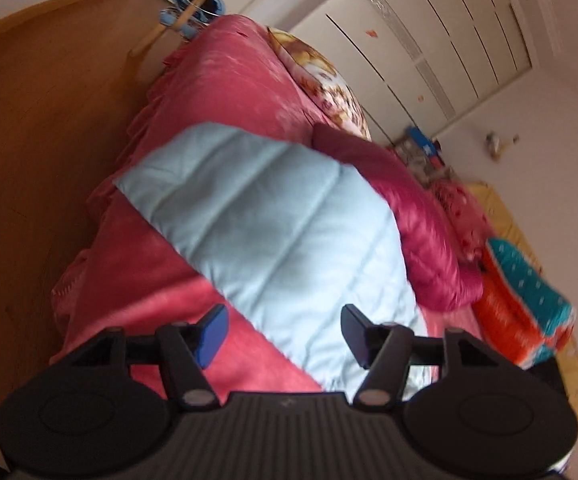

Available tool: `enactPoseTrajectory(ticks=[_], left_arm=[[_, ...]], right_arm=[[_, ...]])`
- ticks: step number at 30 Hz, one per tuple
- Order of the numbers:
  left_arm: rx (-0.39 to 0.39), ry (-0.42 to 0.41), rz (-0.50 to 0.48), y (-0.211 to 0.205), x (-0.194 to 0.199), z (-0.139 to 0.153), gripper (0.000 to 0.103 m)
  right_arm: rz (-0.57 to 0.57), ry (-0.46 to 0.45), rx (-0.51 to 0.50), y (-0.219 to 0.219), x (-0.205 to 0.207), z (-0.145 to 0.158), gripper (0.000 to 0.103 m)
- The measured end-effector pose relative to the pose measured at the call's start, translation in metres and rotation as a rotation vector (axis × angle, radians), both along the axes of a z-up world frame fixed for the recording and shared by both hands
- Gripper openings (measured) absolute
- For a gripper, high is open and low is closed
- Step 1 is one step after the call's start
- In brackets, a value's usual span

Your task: Fold large clothes

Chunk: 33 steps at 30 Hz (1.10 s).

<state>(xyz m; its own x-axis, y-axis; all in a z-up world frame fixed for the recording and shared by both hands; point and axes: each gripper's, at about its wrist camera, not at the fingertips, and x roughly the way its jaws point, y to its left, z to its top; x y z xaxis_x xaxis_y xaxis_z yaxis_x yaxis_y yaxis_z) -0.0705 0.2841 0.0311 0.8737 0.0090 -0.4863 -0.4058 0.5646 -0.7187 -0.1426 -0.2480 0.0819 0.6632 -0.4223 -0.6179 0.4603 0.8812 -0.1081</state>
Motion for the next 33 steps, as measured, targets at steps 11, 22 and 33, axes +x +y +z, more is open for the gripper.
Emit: enactPoseTrajectory(ticks=[11,22,33], left_arm=[[-0.285,-0.077,0.143,0.071,0.009,-0.031,0.073],[-0.529,-0.057,0.249,0.108,0.025,-0.075,0.074],[-0.5,-0.065,0.279,0.11,0.039,-0.078,0.033]], right_arm=[[0.02,0.066,-0.001,0.026,-0.002,0.002,0.103],[0.117,0.162,-0.072,0.063,0.014,-0.006,0.103],[0.122,0.151,-0.084,0.068,0.018,-0.006,0.103]])
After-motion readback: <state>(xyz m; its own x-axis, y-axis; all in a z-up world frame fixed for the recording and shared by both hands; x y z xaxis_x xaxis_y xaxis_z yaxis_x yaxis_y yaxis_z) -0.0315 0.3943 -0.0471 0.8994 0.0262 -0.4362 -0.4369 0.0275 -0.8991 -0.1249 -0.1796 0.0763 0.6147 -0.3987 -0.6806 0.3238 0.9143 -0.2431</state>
